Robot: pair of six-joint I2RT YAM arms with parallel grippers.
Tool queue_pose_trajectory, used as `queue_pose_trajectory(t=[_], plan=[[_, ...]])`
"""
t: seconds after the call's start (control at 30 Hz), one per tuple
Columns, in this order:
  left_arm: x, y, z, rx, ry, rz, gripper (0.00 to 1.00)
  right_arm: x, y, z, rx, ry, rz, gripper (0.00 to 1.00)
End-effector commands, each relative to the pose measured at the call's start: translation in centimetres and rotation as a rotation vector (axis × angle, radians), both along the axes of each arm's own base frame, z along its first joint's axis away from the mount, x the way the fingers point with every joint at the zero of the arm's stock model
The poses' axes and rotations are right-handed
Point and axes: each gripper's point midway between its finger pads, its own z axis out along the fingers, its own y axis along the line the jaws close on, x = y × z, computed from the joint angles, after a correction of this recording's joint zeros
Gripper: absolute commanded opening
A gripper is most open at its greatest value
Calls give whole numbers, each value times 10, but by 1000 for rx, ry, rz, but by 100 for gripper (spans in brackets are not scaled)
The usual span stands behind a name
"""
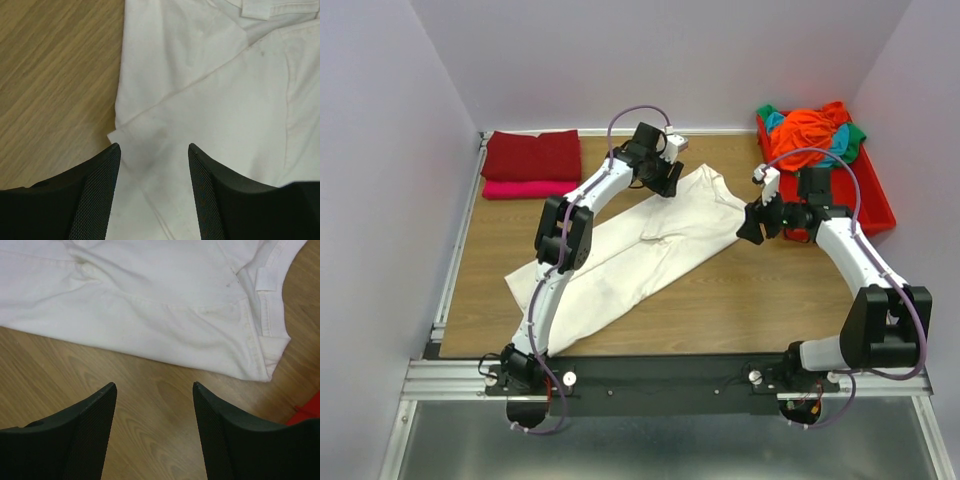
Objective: Fold and stack the t-shirts
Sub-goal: Fold the tshirt
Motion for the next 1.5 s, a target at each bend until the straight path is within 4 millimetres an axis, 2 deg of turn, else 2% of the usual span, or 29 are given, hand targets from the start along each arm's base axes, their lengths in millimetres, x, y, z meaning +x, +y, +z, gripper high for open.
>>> queue_pose_trajectory(t=[0.0,0.03,0.17,0.37,0.5,0.6,0.63,0.73,0.77,0.8,0.93,0.97,1.07,1.1,1.17,1.23,1.3,1.33,1.43,1.47], plan=[[10,16,-5,77,15,36,64,-7,12,4,68,-5,49,70],[11,17,-5,81,10,43,64,-7,12,4,71,-4,51,69],[16,25,-26,130,16,72,64,-8,15,8,84,-13,64,70],[-1,21,-62,129,110,19,64,-9,15,13,82,-30,66,70],[-6,23,-75,141,142,20,60,-10,15,13,81,-33,67,70],[-8,22,-79,141,164,21,49,-11,15,14,84,-36,69,69],[-9,22,-80,142,172,28,38,-11,16,14,86,-36,73,70],[-9,23,-80,134,186,41,16,-11,15,15,81,-40,69,70],[-7,23,-76,121,186,43,5,-11,15,15,81,-42,69,70],[-7,23,-75,111,191,45,0,-11,15,15,79,-43,69,70],[16,30,-57,23,189,117,0,-10,14,15,72,-44,63,70],[31,46,-52,4,194,199,0,-10,13,14,72,-41,62,70],[63,72,-38,-58,166,331,0,-10,13,13,69,-39,62,70],[76,93,-35,-90,183,418,0,-10,13,12,68,-40,62,70],[96,120,-26,-132,172,511,0,-9,12,12,65,-39,58,70],[106,131,-16,-162,149,542,0,-9,13,10,65,-34,60,70],[107,131,-5,-208,151,512,1,-9,12,8,65,-28,58,70],[107,129,5,-228,144,493,14,-9,12,7,64,-26,59,70],[99,118,30,-281,135,418,29,-10,14,4,73,-14,69,70],[93,115,47,-297,123,394,38,-11,15,3,74,-15,80,70]])
